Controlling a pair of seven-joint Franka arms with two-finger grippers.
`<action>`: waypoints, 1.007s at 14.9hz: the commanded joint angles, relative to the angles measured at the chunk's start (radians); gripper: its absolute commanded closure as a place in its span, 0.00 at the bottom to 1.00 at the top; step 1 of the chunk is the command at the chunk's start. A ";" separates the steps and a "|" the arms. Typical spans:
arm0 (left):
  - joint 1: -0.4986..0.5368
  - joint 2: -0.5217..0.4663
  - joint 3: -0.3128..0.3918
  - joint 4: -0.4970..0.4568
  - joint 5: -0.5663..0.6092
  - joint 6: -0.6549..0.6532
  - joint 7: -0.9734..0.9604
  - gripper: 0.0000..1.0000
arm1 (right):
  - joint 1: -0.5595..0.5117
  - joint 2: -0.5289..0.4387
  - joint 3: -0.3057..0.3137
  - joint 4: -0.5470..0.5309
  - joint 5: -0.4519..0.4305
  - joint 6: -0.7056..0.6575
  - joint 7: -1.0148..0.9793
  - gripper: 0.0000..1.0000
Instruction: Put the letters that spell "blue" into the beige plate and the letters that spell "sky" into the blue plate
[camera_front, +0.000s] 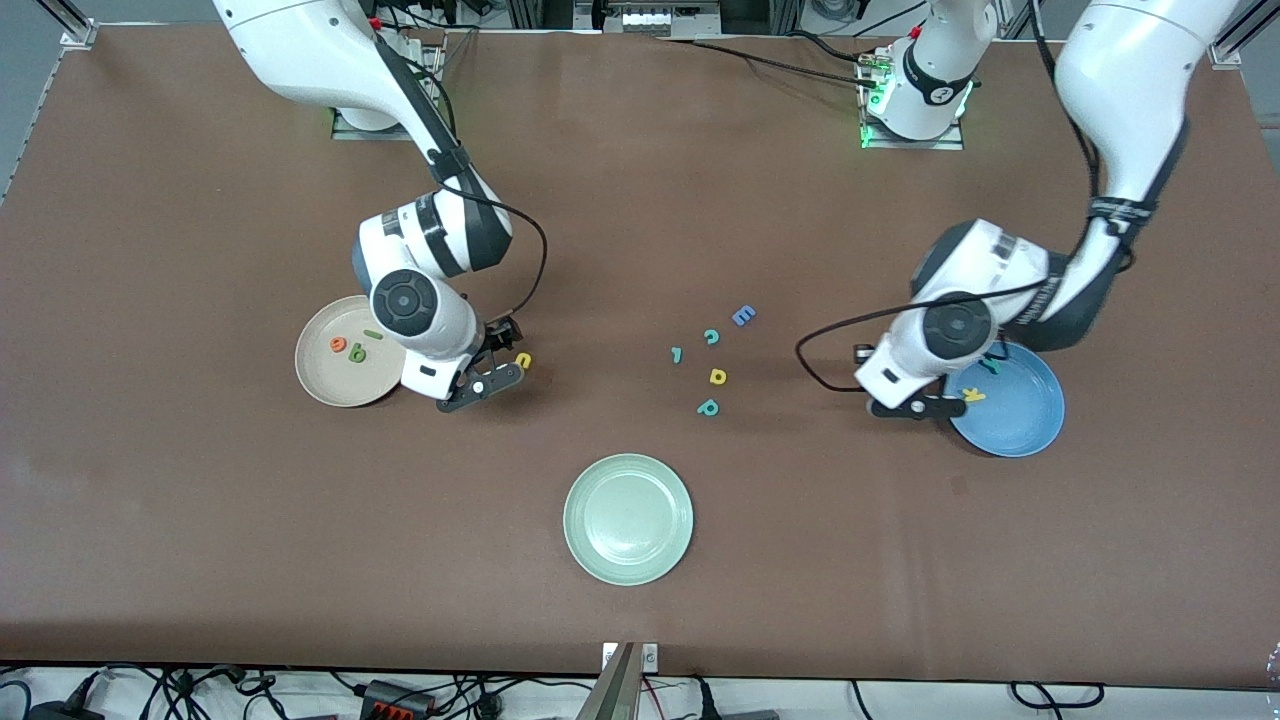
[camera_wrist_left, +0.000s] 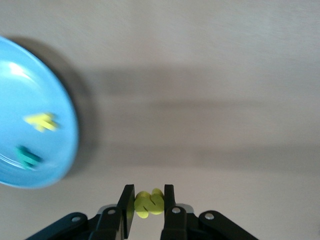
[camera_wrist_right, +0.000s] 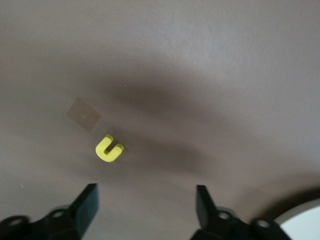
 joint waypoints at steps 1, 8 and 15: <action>0.114 0.017 -0.009 0.037 0.020 -0.011 0.238 0.91 | 0.030 0.024 -0.008 0.023 0.008 0.002 0.287 0.26; 0.238 0.136 0.031 0.112 0.124 0.081 0.507 0.91 | 0.058 0.081 -0.008 0.050 0.134 0.050 0.472 0.29; 0.277 0.156 0.029 0.106 0.126 0.107 0.556 0.00 | 0.072 0.102 -0.011 0.055 0.124 0.062 0.587 0.34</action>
